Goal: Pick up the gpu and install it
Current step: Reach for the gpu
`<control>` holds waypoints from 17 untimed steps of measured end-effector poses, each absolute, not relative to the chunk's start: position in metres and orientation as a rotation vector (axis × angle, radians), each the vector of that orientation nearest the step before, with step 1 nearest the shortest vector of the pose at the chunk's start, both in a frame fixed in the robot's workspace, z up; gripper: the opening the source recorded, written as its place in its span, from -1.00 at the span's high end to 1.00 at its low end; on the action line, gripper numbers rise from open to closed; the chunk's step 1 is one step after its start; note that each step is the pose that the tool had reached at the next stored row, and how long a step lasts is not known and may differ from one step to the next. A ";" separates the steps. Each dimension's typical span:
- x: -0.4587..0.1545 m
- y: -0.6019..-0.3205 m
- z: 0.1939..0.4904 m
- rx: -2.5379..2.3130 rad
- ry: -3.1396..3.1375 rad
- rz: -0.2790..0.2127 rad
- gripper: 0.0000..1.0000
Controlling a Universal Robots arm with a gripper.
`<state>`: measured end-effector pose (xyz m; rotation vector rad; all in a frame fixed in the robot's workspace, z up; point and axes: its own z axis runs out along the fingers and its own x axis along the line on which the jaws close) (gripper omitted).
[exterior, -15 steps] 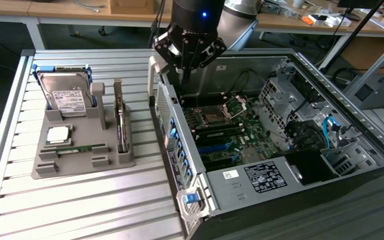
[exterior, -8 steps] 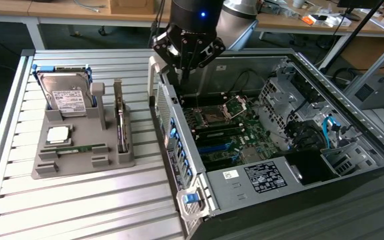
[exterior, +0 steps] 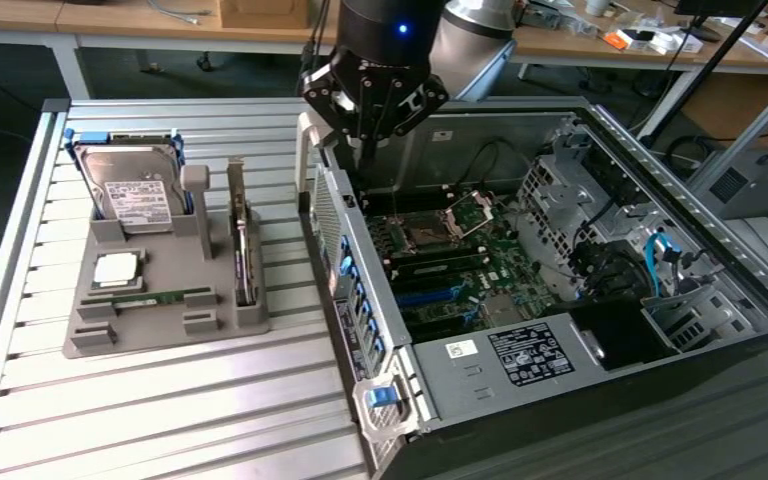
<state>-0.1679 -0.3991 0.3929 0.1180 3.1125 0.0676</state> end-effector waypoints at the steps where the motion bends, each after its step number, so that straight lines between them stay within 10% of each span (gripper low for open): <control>1: -0.168 -0.399 0.393 0.118 3.112 0.068 0.79; 17: -0.174 -0.399 0.393 0.118 3.113 0.068 0.79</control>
